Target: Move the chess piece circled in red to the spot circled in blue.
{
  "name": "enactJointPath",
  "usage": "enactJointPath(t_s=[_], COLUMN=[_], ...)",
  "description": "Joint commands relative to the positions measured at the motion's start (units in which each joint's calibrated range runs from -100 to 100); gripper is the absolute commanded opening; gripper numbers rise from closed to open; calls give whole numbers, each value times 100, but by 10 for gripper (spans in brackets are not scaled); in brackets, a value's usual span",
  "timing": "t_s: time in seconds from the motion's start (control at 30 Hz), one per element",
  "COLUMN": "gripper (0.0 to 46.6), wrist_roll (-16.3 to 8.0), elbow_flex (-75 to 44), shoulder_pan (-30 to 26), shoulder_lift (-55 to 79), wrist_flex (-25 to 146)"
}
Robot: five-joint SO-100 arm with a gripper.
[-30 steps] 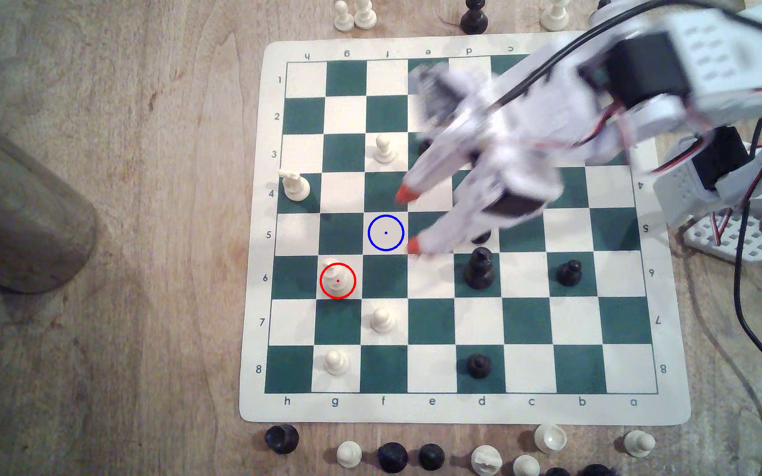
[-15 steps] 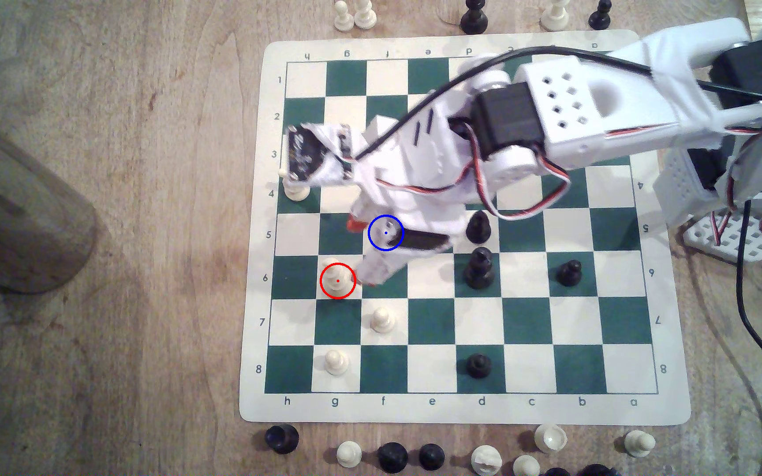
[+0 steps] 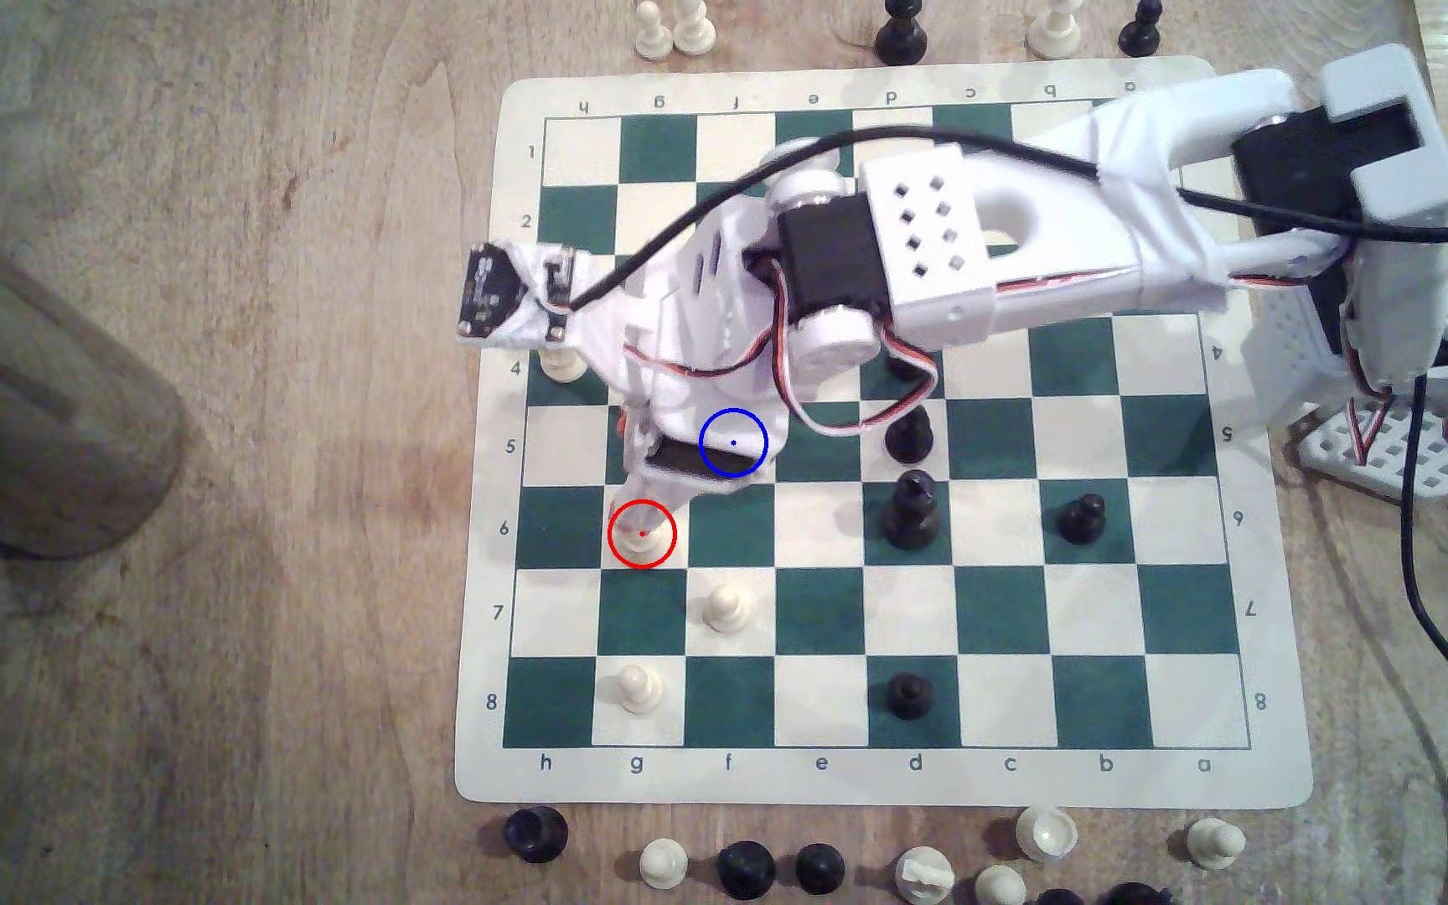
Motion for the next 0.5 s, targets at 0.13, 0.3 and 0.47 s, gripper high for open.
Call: enactJointPath(t_s=[0.13, 0.3, 0.47], gripper=[163, 163, 159], wrist_roll=[-5, -15, -20], elbow_flex=[-417, -417, -435], shoulder_pan=[-9, -1, -32], shoulder_lift=[65, 150, 302], wrist_flex=[-374, -407, -464])
